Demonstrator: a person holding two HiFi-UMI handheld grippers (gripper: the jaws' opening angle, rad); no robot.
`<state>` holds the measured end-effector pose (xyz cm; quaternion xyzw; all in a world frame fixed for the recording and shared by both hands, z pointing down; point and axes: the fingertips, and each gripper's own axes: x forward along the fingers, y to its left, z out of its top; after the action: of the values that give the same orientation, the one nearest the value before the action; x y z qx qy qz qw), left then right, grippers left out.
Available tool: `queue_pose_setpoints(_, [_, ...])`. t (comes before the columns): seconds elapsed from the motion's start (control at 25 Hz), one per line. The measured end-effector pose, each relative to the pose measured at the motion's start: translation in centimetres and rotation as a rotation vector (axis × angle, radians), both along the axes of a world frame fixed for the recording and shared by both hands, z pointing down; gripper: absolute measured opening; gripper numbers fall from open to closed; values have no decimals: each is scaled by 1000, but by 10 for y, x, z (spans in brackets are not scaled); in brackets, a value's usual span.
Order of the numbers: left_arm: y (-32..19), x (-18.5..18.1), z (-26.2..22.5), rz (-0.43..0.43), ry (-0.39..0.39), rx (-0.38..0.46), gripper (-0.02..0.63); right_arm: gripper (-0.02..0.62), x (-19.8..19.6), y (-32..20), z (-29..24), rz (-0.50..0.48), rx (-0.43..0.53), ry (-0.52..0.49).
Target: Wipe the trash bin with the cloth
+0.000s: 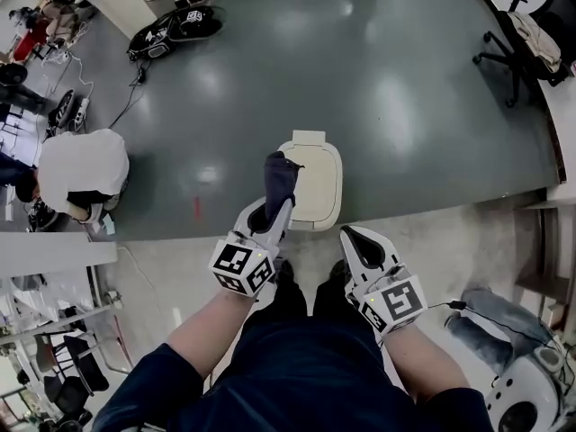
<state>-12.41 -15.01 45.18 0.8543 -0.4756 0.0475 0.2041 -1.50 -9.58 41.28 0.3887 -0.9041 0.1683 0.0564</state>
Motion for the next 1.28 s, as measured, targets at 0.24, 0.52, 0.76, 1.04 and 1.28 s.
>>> queue_pose_setpoints(0.24, [-43,-6,50,-52,-54,-50,54,5,6,-28,26,5,-26,-22])
queue_pose_setpoints(0.52, [-99,-17,127,-88,-163,-140,54,5,12,-47,56,-8,-68,-19])
queue_pose_setpoints(0.76, [-136,-24,183,-111,-250,-208,54,5,21,-49,75,-11,-98,-24])
queue_pose_setpoints(1.04, [-163,-25,239,-131,-359,-308,54,5,41,-47,92,5,-131,-33])
queue_pose_setpoints(1.28, [-167,6,252,-96,-403,-328,54,5,62,-38,100,20,-152,-44])
